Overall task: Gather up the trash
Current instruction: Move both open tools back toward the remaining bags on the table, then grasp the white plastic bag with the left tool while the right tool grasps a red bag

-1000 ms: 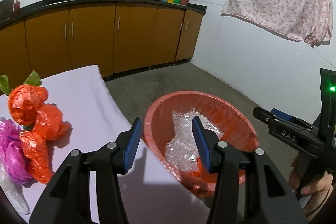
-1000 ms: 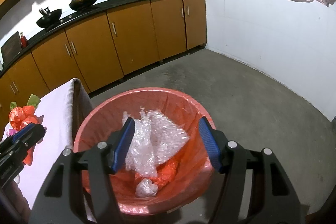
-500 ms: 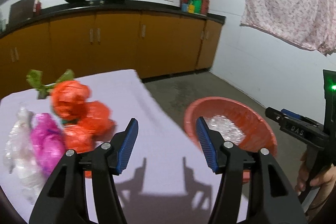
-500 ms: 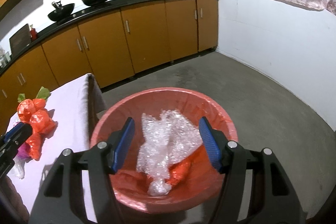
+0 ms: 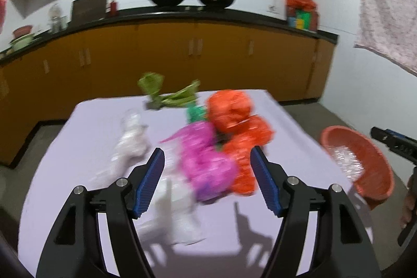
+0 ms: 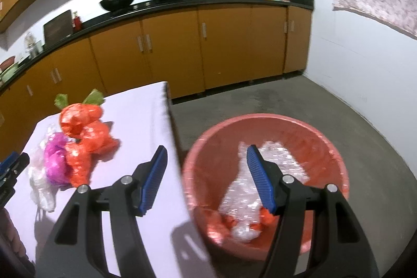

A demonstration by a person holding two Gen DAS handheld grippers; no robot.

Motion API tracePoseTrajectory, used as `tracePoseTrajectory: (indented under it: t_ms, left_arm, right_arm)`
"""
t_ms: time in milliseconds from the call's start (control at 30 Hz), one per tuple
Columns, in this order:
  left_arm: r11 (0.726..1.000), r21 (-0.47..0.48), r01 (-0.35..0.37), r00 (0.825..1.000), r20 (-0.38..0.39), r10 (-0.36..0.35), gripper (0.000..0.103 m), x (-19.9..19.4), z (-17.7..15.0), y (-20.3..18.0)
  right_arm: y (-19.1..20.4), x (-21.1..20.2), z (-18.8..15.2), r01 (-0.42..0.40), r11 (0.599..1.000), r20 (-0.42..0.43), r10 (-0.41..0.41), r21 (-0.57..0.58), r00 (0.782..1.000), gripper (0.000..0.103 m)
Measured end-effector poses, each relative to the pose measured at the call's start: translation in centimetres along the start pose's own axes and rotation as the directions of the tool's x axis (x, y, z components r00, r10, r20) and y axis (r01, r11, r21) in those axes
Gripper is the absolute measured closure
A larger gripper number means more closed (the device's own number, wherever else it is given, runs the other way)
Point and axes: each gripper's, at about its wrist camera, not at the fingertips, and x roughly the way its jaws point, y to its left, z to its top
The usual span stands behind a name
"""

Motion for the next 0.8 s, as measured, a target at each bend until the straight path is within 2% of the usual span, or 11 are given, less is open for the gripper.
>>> tracePoseTrajectory:
  t_ms: [233,667,767,800]
  left_arm:
    - [0.997,-0.049,-0.052,0.997,-0.067,0.048,0.034,1.3,-1.0,3.5]
    - [0.997,-0.061,-0.056,0.986,-0.162,0.045,0.035,4.2,-2.4,4.5]
    - [0.996,-0.075,-0.045,0.981,-0.192,0.03,0.049,4.7,-2.7,4.9]
    - [0.996,-0.082,-0.036,0.979,-0.202,0.019,0.057,4.9,-2.8,5.1]
  right_arm:
    - [4.6,0.3,-0.2,-0.066,0.997,-0.018,0.066,-0.045,0.998,0.041]
    - [9.0,1.4,-0.7,-0.125,0.988,-0.05,0.121,-0.091,0.991,0.041]
    - [9.7,1.7,-1.0,-0.131,0.987,-0.059,0.126,-0.096,0.99,0.041]
    - [9.9,1.9,-1.0,-0.133,0.986,-0.063,0.127,-0.099,0.99,0.041]
